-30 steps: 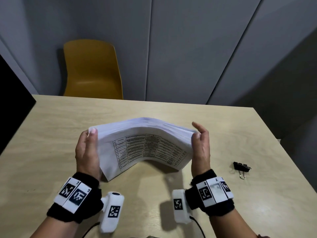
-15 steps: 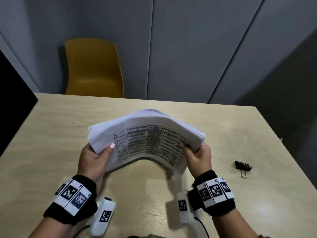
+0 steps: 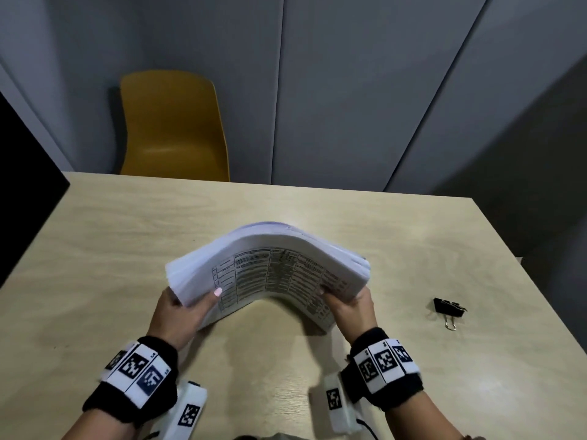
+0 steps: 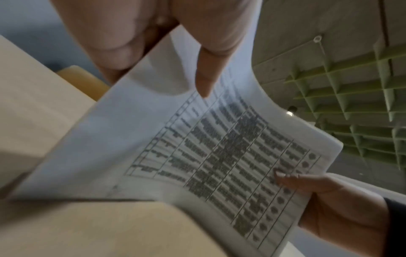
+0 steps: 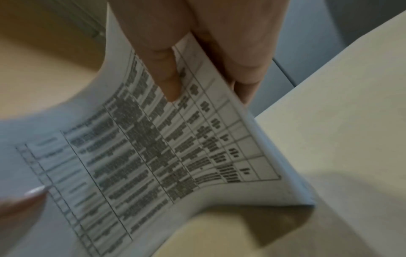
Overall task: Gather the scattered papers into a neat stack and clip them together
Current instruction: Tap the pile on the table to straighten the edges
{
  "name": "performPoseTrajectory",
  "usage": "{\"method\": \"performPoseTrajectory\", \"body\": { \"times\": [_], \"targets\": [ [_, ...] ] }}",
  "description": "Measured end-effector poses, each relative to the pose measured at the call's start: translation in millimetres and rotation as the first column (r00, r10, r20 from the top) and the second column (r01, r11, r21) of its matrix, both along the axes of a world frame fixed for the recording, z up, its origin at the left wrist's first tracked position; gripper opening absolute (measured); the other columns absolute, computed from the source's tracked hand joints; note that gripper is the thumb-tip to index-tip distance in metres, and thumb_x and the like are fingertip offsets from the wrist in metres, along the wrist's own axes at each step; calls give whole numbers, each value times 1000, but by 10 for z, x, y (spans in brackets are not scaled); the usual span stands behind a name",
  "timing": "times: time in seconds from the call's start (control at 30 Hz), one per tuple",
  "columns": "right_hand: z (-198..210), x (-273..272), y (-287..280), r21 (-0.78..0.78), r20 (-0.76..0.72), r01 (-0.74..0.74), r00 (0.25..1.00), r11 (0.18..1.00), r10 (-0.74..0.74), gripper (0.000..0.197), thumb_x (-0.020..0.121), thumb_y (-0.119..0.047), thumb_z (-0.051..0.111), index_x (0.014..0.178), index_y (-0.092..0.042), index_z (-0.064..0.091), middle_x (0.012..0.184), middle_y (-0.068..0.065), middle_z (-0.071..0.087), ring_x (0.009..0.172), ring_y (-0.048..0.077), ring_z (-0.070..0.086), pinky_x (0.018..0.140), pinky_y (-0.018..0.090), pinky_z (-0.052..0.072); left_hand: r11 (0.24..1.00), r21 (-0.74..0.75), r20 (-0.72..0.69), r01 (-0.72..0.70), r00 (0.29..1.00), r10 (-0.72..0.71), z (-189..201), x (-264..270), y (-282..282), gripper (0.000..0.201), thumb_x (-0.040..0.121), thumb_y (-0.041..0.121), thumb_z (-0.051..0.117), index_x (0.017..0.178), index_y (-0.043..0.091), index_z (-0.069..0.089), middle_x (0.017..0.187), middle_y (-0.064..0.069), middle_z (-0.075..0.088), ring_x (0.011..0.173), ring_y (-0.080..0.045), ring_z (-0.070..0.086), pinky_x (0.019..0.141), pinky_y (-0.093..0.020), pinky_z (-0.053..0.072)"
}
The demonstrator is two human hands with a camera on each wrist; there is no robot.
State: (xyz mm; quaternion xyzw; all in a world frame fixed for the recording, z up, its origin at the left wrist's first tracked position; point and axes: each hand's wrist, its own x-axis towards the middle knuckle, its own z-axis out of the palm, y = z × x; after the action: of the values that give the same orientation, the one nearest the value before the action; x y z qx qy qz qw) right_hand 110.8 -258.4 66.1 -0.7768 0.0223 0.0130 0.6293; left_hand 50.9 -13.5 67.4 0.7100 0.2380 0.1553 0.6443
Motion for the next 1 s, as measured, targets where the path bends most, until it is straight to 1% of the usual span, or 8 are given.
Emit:
{"method": "performPoseTrajectory", "body": {
  "times": [0.23, 0.43, 0.53, 0.63, 0.73, 0.8, 0.87, 1.0],
  "targets": [
    [12, -32, 38, 30, 6, 36, 999, 999, -36, 34, 76, 9, 67, 86, -24, 65, 87, 2, 68, 88, 24, 64, 83, 42, 54, 999, 4, -6, -50, 999, 50, -8, -3, 17, 26, 77, 11, 73, 99, 5, 63, 99, -8, 65, 92, -23, 62, 74, -19, 48],
    [-22, -63, 51, -91, -103, 72, 991, 993, -82, 20, 75, 4, 67, 93, -3, 67, 86, 11, 67, 88, 29, 64, 81, 43, 55, 1000, -21, -51, 7, 999, -8, -26, -41, -15, 12, 81, 12, 69, 73, 18, 63, 52, 18, 65, 81, -22, 70, 70, -28, 53],
    [4, -14, 66, -127, -20, 192, 980, 973, -196, 47, 75, -5, 70, 118, -12, 54, 108, 7, 63, 104, 26, 59, 90, 41, 51, 997, -80, -21, -1, 1000, -1, -20, -32, -4, 14, 70, 25, 78, 68, 17, 67, 60, 14, 70, 80, -26, 67, 85, -46, 54],
    [-3, 32, 72, -115, 2, 324, 945, 939, -326, 95, 71, -18, 79, 144, -19, 19, 142, 13, 35, 130, 26, 37, 109, 45, 33, 970, -239, 28, -40, 998, 48, 13, -31, -59, 10, 80, 11, 70, 79, 19, 64, 70, 14, 71, 75, -6, 69, 81, -29, 54],
    [68, 20, 102, 341, -325, 310, 925, 888, -198, 107, 63, -15, 84, 145, -25, 16, 129, 14, 48, 112, 28, 56, 90, 43, 50, 907, -416, 115, 69, 993, -23, 61, -11, -146, 30, 73, 19, 73, 101, 16, 65, 104, 0, 72, 97, -15, 68, 97, -45, 47],
    [98, 6, 127, 728, -419, 247, 899, 640, 130, 98, 43, -21, 92, 129, -14, 45, 111, 15, 65, 93, 29, 67, 73, 42, 57, 835, -533, 155, 135, 986, -60, 28, 22, -180, 74, 49, 39, 88, 114, 13, 63, 117, -5, 68, 107, -22, 64, 95, -45, 50],
    [121, 24, 110, 852, -349, 187, 899, 489, 265, 87, 35, -18, 94, 113, -5, 56, 102, 19, 67, 90, 33, 67, 72, 47, 57, 820, -555, 136, 139, 988, -76, -20, 50, -253, 93, 28, 51, 91, 110, 14, 67, 112, -2, 70, 103, -19, 65, 92, -39, 52],
    [256, 122, -41, 812, -191, 60, 967, 581, 167, 33, 67, -4, 71, 97, -1, 60, 79, 11, 73, 73, 24, 71, 64, 37, 58, 783, -569, 172, 250, 968, -184, -21, 43, -184, 70, 34, 43, 92, 96, 15, 73, 91, -2, 75, 85, -17, 71, 78, -37, 58]
  ]
}}
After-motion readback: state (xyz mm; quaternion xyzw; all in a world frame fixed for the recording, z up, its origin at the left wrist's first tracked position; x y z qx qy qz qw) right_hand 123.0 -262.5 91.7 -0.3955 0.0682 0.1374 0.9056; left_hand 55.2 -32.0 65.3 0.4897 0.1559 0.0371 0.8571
